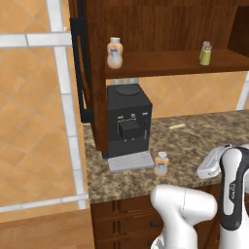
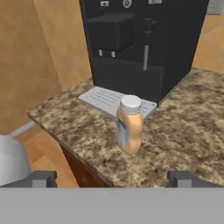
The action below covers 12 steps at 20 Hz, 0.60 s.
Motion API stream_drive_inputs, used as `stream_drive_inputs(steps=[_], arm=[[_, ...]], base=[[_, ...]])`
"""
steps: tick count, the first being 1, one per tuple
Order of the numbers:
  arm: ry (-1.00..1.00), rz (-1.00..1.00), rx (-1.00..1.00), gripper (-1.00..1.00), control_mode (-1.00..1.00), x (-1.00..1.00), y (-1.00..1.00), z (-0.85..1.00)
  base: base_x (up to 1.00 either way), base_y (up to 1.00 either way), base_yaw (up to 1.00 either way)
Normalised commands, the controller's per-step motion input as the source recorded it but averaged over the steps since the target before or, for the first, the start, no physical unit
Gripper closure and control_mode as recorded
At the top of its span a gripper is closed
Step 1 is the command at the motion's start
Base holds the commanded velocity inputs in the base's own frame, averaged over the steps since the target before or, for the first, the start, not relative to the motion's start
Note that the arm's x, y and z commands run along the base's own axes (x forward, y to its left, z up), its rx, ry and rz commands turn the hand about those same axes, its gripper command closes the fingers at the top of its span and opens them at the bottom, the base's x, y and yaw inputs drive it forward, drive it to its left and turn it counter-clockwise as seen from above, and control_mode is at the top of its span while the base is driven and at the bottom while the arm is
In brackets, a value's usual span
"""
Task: Put the shaker and condiment bottle from the counter next to their counterparts in the cabinet.
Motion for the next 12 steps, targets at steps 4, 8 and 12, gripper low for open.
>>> stream_drive_inputs(steps=[4, 8, 12], arm=[[0.0, 0.03, 0.02, -1.0, -1.0, 0.02, 0.0, 0.0], [0.0, 0.08, 0.03, -1.0, -1.0, 0.09, 0.01, -0.01], [0.0, 0.02, 0.0, -1.0, -1.0, 0.19, 0.05, -0.1]], base=[[0.0, 0.0, 0.0], [0.0, 0.0, 0.0], [0.0, 0.0, 0.0]])
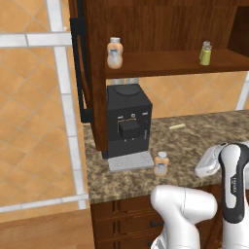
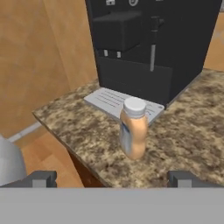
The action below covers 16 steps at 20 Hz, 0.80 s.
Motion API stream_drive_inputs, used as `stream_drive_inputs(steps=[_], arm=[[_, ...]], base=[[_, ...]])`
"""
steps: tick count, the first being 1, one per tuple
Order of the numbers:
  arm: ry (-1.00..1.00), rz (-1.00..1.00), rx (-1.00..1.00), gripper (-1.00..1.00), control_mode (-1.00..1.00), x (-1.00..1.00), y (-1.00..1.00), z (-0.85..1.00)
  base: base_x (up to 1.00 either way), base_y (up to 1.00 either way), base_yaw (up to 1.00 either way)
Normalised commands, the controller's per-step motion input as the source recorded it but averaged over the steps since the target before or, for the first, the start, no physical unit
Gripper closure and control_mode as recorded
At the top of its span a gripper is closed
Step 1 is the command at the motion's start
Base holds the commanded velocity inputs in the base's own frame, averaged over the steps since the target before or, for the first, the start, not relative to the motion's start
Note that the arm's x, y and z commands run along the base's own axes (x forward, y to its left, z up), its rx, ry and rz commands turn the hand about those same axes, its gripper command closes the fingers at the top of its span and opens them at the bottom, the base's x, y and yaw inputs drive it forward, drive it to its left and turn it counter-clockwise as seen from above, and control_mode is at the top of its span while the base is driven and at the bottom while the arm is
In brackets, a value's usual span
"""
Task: Put the shaker and condiment bottle from the counter next to their counterparts in the cabinet.
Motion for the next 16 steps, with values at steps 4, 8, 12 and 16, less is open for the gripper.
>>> stream_drive_inputs(steps=[4, 8, 12, 16], arm=[[-0.01, 0.0, 0.0, -1.0, -1.0, 0.3, 0.06, -0.04], [-0.01, 0.0, 0.04, -1.0, -1.0, 0.19, 0.03, 0.0], [-0.02, 0.0, 0.02, -1.0, -1.0, 0.1, 0.07, 0.0], [-0.01, 0.0, 0.0, -1.0, -1.0, 0.19, 0.11, -0.12]], base=[[0.0, 0.0, 0.0], [0.0, 0.0, 0.0], [0.0, 0.0, 0.0], [0.0, 0.0, 0.0]])
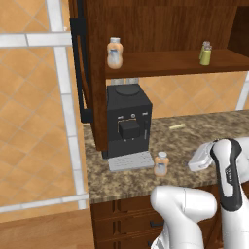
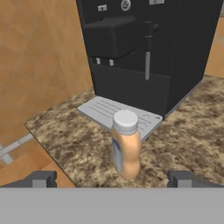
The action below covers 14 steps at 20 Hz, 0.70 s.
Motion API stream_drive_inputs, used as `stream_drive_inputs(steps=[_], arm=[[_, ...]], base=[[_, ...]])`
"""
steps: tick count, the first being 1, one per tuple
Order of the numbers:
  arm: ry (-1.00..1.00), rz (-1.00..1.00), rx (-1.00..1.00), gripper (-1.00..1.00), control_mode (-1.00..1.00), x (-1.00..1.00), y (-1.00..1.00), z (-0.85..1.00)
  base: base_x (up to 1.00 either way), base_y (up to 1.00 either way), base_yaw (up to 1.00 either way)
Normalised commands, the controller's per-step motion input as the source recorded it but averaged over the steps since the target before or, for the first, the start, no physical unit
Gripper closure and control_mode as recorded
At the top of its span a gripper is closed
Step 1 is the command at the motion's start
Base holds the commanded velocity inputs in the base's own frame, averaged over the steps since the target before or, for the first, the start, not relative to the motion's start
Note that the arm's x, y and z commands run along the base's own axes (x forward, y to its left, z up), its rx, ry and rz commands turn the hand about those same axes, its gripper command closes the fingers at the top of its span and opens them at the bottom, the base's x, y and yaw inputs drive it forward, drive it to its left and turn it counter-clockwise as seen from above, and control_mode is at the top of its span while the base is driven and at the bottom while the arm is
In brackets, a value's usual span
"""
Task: Put the shaker and condiment bottle from the counter next to their counterparts in the cabinet.
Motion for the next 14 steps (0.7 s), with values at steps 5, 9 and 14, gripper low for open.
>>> stream_drive_inputs(steps=[5, 9, 14], arm=[[-0.01, 0.0, 0.0, -1.0, -1.0, 0.18, 0.15, -0.17], [-0.01, 0.0, 0.0, -1.0, -1.0, 0.18, 0.13, -0.12], [-0.04, 0.0, 0.0, -1.0, -1.0, 0.24, 0.12, -0.18]], base=[[0.0, 0.0, 0.0], [0.0, 0.0, 0.0], [0.0, 0.0, 0.0]])
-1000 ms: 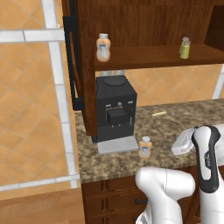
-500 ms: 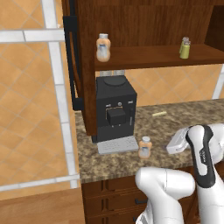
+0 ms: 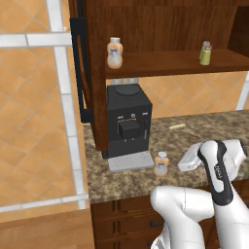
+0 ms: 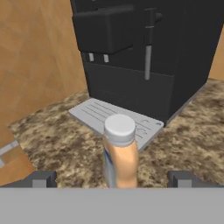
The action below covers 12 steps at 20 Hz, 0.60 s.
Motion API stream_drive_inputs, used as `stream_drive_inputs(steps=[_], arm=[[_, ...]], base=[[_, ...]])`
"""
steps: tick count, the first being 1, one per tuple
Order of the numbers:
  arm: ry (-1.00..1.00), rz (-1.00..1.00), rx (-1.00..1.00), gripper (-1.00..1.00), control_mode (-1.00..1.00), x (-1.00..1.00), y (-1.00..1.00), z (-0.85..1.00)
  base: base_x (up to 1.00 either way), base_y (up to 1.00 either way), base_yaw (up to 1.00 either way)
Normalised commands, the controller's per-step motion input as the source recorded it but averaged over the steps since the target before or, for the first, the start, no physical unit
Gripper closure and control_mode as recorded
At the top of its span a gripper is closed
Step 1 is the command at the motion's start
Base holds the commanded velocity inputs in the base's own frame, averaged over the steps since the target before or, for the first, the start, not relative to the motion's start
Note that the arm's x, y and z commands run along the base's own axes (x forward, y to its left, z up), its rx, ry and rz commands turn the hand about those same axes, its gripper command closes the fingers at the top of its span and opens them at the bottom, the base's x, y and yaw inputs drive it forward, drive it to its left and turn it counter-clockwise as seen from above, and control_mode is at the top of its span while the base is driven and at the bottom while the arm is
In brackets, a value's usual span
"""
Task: Put the shaker and condiment bottle from the counter next to their counterparts in the cabinet.
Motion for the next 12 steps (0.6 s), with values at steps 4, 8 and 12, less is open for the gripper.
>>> stream_drive_inputs(steps=[4, 8, 12], arm=[[-0.07, 0.0, 0.0, -1.0, -1.0, 0.22, 0.07, -0.27], [-0.05, 0.0, 0.0, -1.0, -1.0, 0.2, 0.01, -0.28], [-0.01, 0.02, 0.01, -1.0, -1.0, 0.19, 0.13, -0.32]], base=[[0.0, 0.0, 0.0], [0.0, 0.0, 0.0], [0.0, 0.0, 0.0]])
